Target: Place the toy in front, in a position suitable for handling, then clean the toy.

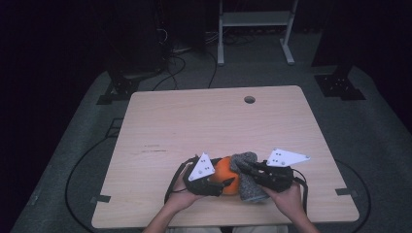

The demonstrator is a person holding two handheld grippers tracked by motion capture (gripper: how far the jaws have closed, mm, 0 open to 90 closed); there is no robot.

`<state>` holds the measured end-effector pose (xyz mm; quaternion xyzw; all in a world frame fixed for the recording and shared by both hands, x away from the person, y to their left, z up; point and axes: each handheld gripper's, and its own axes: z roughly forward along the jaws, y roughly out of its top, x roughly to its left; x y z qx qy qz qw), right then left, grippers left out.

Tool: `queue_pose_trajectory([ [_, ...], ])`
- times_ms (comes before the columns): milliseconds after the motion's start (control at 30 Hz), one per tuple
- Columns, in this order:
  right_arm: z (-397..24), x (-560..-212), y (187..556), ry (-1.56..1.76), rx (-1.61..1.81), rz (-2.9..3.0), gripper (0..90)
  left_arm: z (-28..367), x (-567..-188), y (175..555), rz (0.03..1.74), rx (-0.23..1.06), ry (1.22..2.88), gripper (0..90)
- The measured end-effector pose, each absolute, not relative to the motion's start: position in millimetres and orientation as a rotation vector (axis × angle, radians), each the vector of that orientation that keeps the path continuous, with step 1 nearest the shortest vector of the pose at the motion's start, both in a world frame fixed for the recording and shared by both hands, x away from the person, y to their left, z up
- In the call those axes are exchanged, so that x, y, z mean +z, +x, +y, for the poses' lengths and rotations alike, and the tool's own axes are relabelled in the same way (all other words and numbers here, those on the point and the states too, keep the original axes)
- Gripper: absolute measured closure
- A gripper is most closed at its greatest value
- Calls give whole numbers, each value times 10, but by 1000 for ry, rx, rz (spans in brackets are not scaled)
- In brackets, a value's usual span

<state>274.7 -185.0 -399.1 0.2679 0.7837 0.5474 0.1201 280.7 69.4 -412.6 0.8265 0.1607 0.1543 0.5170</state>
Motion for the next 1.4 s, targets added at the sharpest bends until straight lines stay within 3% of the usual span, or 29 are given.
queue_pose_trajectory([
  [67, -1899, -4053, 2787, 816, 1602, 2294, 803, 717, -4134, 2848, 377, 287, 1967, 144],
  [133, -1975, -4091, 2808, 851, 1593, 2284, 803, 744, -4168, 2893, 395, 282, 1978, 111],
  [333, -2135, -4126, 2892, 928, 1550, 2275, 802, 687, -4219, 2887, 380, 343, 1974, 286],
  [433, -2194, -4164, 2924, 996, 1524, 2271, 803, 684, -4216, 2865, 385, 369, 1974, 332],
  [733, -1868, -3858, 2685, 757, 1521, 2261, 803, 637, -4213, 2830, 386, 397, 1974, 359],
  [867, -1965, -3969, 2769, 824, 1542, 2264, 803, 674, -4231, 2856, 358, 327, 1977, 264],
  [1100, -2167, -4063, 2875, 941, 1516, 2242, 803, 651, -4204, 2826, 383, 406, 1956, 390],
  [1267, -2069, -3845, 2687, 808, 1612, 2213, 803, 604, -4129, 2780, 392, 434, 1953, 416],
  [1400, -1977, -3879, 2679, 756, 1544, 2245, 803, 586, -4137, 2725, 307, 413, 1962, 407],
])
